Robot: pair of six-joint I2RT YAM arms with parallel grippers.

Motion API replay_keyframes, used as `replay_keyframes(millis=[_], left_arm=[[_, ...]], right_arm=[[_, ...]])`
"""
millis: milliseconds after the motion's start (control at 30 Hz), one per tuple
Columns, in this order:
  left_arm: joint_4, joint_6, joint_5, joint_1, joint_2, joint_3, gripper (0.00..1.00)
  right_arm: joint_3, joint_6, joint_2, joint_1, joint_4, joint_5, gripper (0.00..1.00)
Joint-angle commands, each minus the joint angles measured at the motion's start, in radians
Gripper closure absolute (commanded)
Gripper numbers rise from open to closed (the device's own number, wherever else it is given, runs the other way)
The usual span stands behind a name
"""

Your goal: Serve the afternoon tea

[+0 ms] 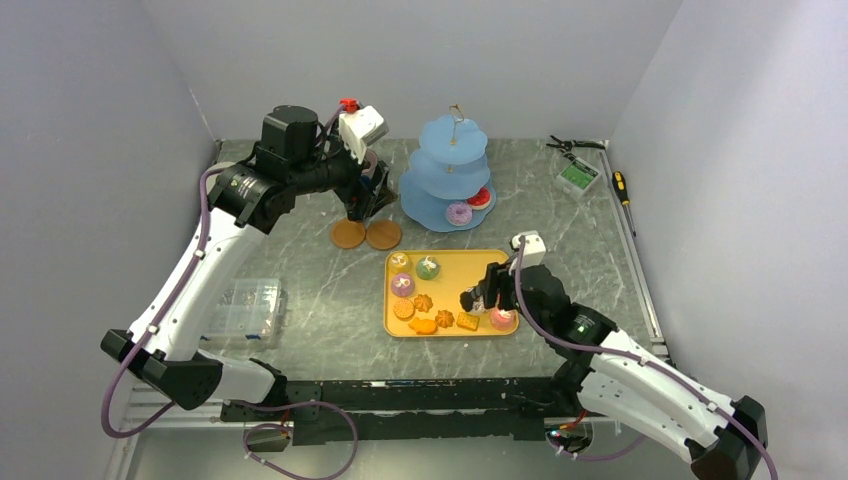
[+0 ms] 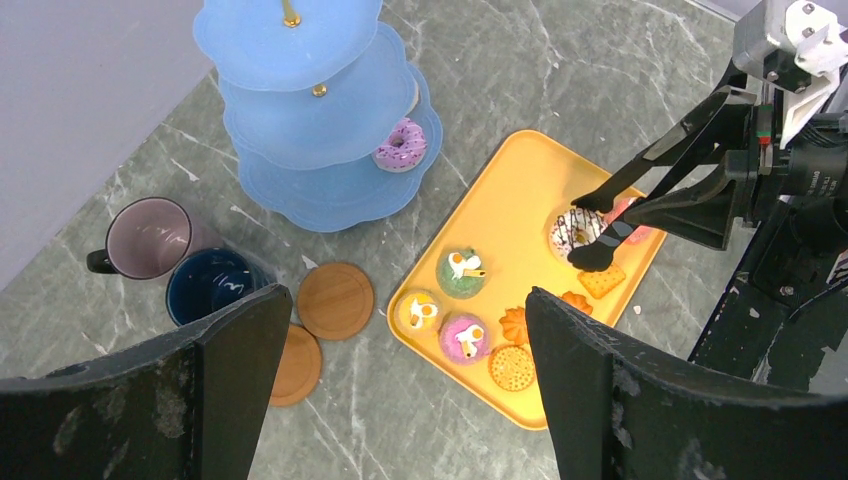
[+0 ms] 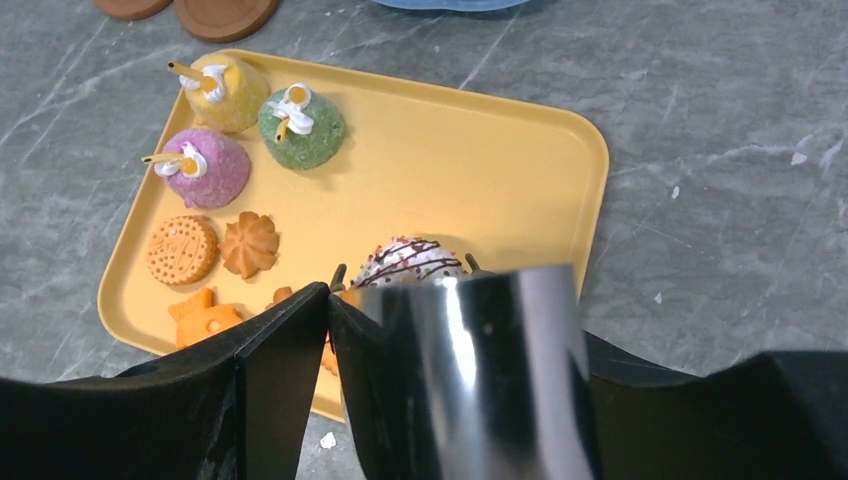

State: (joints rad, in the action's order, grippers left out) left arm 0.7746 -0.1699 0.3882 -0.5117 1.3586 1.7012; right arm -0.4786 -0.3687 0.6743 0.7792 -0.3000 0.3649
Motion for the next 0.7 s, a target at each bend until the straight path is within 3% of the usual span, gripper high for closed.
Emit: replay_keyframes(millis=[0, 367, 500, 667], left_arm=[[-0.022, 0.018, 0.018, 0.002, -0.001, 0.040, 0.07], [-0.018, 0.017, 0.008, 0.002, -0.003, 0.047, 0.07], [-0.012, 0.014, 0.006, 0.002, -0.005, 0.051, 0.07], [-0.012, 0.016, 0.003, 0.003, -0.005, 0.052, 0.07]], right_arm=[[-0.005, 0.004, 0.005, 0.019, 0.063, 0.008, 0.36], [-0.033, 0.053, -0.032, 0.061, 0.091, 0.114, 0.58], [-0.057, 0.090, -0.015, 0.061, 0.214, 0.129, 0.58], [-0.110, 0.142, 0.124, 0.061, 0.434, 0.118, 0.58]])
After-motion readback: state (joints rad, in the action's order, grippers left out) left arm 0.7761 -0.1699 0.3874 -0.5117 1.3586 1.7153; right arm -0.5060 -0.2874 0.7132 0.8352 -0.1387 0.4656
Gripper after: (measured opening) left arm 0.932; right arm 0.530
